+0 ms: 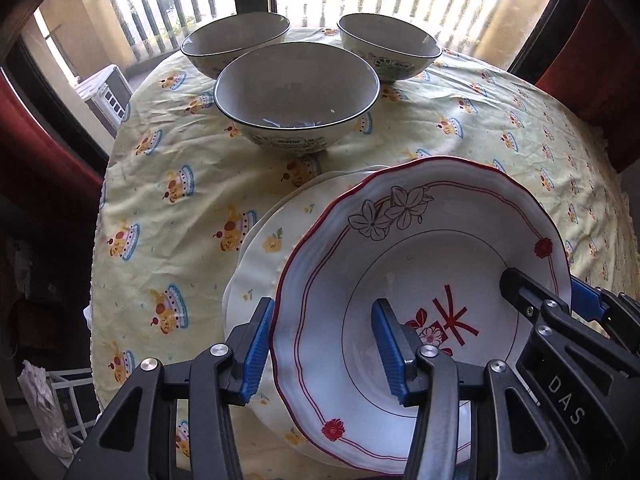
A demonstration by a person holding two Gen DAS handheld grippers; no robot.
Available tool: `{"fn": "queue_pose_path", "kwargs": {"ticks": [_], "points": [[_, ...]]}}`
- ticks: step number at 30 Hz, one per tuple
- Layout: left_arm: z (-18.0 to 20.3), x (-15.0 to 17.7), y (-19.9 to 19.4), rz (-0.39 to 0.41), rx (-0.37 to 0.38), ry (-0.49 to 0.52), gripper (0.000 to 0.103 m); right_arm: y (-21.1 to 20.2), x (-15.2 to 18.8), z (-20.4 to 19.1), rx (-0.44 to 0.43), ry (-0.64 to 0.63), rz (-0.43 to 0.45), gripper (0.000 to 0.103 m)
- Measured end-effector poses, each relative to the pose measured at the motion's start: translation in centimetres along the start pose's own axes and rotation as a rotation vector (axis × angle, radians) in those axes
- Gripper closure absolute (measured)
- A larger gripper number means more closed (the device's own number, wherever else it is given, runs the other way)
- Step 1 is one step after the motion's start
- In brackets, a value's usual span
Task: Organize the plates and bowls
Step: 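Lower the red-rimmed dish onto the beaded plate and open both grippers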
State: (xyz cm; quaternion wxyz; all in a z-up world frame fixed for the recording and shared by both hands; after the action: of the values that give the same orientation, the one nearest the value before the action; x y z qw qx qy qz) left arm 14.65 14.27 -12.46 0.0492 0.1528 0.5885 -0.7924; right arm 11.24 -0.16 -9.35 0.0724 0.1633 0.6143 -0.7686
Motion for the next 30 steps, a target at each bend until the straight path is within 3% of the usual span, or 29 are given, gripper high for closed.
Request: {"fn": "queue_pose_path", "kwargs": {"ticks": [10,13,14,16,21,30], "points": [[-0.4,-0.1,1.0,0.029,-0.063,0.060,0.053,1.3,0.3,-1.4,0.036,0.009,-0.039,0.058],[-0.4,-0.3,1.1,0.050,-0.101,0.067,0.058,1.8,0.3,-1.2,0.030,0.030,-0.056,0.058],[-0.3,-0.3,1.1,0.058,-0.108,0.071,0.063,2.0,0.3,-1.2,0.026,0.038,-0.065,0.060],[-0.3,-0.4,1.1,0.065,-0.114,0.076,0.061,2.5,0.4,-1.1,0.013,0.053,-0.086,0.065],[-0.4,-0.6,1.2,0.067,-0.101,0.074,0.062,2.8,0.2,-0.9,0.005,0.073,-0.089,0.065],[-1.0,-0.9,1.0,0.041,-0.030,0.066,0.052,2.6,0.3,-1.6,0.027,0.061,-0.075,0.060]]}}
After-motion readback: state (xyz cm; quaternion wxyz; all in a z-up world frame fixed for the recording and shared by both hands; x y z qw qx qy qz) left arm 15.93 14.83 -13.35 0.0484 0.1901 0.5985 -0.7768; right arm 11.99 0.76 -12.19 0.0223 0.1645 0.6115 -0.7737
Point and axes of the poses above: each gripper's, at about its wrist camera, not at the fingertips, and y roughly the way its jaws point, z to its right, x to its underside, the point moved 2 cm from there along y, roughly the way its jaws point, and after that the axes turned 11 degrees about x, right-handed, at the moved point
